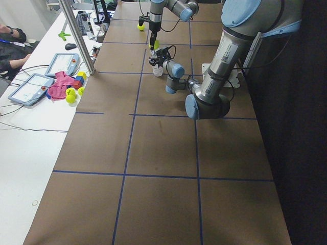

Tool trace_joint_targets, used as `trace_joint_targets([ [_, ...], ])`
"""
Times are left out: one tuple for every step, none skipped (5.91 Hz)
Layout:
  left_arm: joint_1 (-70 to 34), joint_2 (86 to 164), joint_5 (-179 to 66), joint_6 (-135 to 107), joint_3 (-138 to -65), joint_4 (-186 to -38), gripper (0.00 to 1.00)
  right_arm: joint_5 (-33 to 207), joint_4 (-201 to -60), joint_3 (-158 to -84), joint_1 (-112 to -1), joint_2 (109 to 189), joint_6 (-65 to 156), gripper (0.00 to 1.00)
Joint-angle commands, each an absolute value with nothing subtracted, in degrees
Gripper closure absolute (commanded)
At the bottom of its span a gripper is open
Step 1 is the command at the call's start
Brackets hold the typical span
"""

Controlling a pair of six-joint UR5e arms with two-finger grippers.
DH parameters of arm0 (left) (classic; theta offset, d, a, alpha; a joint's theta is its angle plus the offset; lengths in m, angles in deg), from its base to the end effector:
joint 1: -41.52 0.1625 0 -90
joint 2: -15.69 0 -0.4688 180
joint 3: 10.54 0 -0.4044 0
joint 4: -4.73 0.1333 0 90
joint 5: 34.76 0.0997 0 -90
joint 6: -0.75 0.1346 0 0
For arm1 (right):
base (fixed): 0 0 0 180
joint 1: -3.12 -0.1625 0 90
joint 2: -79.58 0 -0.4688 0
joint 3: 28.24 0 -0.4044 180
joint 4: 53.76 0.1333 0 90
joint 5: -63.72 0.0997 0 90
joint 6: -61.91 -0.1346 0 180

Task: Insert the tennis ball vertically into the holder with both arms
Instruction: 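Open the right gripper to drop the ball into the can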

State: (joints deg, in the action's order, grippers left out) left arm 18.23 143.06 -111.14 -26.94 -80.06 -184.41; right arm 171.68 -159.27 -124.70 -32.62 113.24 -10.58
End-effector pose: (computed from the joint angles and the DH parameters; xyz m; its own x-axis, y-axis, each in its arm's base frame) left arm 0.6193 -0.4462 0.2706 0.3250 0.7970 -0.5091 0.6258 0.2223 0.7476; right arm -0.5444 -0.5049 0.0762 0.6369 0.1057 0.7637 -0.1889 0.9818 0.0216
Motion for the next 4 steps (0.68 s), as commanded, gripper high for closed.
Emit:
trace_joint_targets([
  [18.2,143.1,-111.1,-26.9,-80.1,-184.4,0.08,171.4,-159.4,-126.1,-32.1,113.3,-11.8,0.01],
  [18.2,143.1,-111.1,-26.9,-80.1,-184.4,0.08,171.4,-159.4,-126.7,-32.1,113.8,-11.8,0.01],
  [18.2,143.1,-111.1,-26.9,-80.1,-184.4,0.08,171.7,-159.4,-129.7,-32.1,115.7,-11.7,0.01],
  [18.2,143.1,-111.1,-26.9,-80.1,-184.4,0.08,172.1,-159.5,-133.9,-32.3,119.0,-10.9,0.01],
])
